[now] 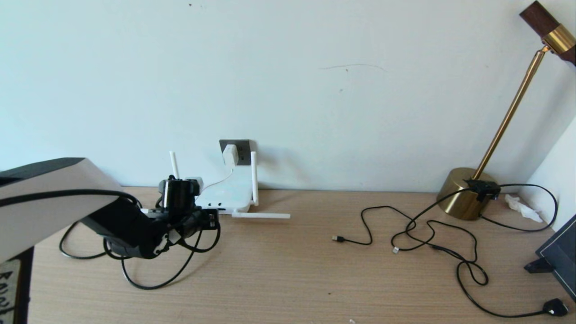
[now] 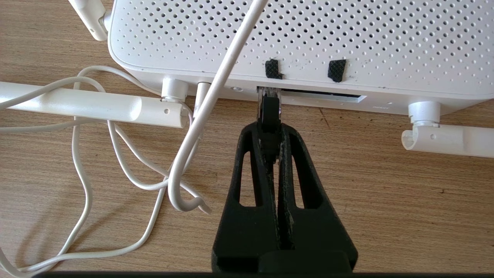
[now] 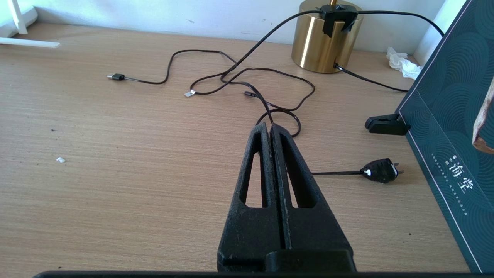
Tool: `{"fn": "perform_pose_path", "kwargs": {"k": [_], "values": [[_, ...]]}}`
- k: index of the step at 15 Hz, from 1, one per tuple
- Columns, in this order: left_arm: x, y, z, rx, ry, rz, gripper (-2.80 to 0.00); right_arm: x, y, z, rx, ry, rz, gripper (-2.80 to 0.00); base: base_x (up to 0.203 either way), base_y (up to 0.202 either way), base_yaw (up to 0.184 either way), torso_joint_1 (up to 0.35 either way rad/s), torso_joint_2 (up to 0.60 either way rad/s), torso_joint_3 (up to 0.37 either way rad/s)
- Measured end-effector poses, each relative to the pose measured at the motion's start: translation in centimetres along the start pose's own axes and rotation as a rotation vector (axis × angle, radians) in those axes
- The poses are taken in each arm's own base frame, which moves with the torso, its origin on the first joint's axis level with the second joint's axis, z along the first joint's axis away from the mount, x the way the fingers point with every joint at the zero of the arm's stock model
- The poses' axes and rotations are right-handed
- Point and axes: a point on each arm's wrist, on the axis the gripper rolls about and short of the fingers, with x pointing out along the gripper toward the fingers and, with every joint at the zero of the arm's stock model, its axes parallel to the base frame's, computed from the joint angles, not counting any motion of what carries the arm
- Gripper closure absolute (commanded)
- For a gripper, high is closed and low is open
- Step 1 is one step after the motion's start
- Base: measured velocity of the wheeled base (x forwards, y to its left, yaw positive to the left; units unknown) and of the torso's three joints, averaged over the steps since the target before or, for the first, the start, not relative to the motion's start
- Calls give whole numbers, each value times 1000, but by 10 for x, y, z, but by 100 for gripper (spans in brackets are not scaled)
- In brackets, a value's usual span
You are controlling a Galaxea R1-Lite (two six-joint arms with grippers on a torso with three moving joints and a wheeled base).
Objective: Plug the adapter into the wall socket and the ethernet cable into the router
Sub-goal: Align cable and router interface
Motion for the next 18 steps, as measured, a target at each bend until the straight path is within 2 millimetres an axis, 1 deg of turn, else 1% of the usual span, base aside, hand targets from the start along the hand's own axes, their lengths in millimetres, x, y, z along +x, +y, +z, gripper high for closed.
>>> {"fn": "perform_pose_path", "kwargs": {"k": [18], "values": [[-3,0,-2,2,5,-1,0,0,0,0,0,0,1,0,0,0,0,0,0,0]]}}
